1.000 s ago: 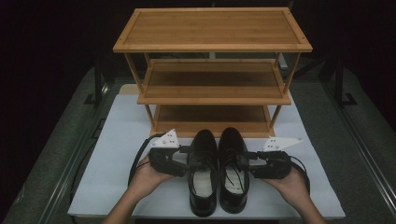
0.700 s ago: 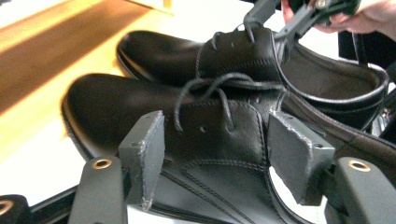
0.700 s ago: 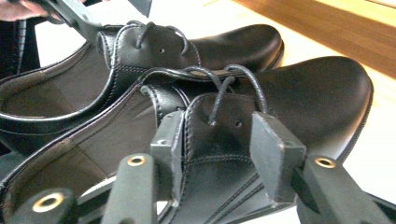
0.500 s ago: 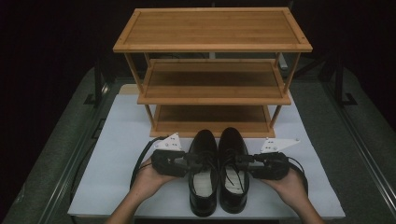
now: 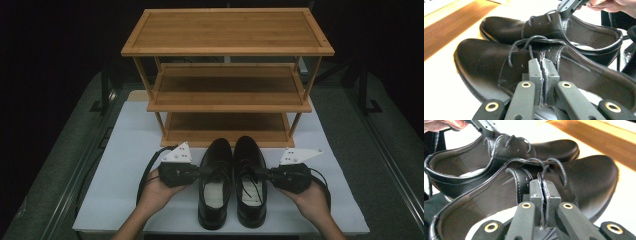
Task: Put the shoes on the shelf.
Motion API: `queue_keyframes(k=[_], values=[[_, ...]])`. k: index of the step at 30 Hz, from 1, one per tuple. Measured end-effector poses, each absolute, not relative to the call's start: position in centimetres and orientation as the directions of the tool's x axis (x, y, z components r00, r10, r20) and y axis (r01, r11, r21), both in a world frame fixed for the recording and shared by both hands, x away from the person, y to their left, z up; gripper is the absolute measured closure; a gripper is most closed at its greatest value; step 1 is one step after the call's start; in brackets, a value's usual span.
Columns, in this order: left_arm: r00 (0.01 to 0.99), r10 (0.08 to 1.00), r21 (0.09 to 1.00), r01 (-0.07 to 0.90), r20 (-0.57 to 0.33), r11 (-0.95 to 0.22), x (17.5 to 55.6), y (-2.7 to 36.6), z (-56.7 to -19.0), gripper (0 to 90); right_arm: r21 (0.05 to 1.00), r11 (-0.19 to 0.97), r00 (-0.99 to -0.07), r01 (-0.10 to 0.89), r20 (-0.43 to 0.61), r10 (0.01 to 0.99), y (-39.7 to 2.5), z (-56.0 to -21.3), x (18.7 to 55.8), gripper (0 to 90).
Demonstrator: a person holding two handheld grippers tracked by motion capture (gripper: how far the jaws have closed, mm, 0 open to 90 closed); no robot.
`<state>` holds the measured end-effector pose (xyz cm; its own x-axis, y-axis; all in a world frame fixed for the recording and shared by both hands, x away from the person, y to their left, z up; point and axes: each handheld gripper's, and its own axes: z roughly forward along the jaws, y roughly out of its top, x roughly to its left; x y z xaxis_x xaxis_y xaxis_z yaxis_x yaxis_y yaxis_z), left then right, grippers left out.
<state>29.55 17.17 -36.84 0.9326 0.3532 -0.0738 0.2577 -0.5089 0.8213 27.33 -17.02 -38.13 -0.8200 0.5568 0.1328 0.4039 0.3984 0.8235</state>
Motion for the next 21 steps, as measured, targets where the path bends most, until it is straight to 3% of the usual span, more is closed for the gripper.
queue_keyframes(k=[21], values=[[0.886,0.464,0.860,0.231,0.007,-0.454,31.9,18.8,-34.4,88.6,0.864,0.353,-0.758,0.360,0.050,0.651,-18.0,-35.7,30.1,88.4]])
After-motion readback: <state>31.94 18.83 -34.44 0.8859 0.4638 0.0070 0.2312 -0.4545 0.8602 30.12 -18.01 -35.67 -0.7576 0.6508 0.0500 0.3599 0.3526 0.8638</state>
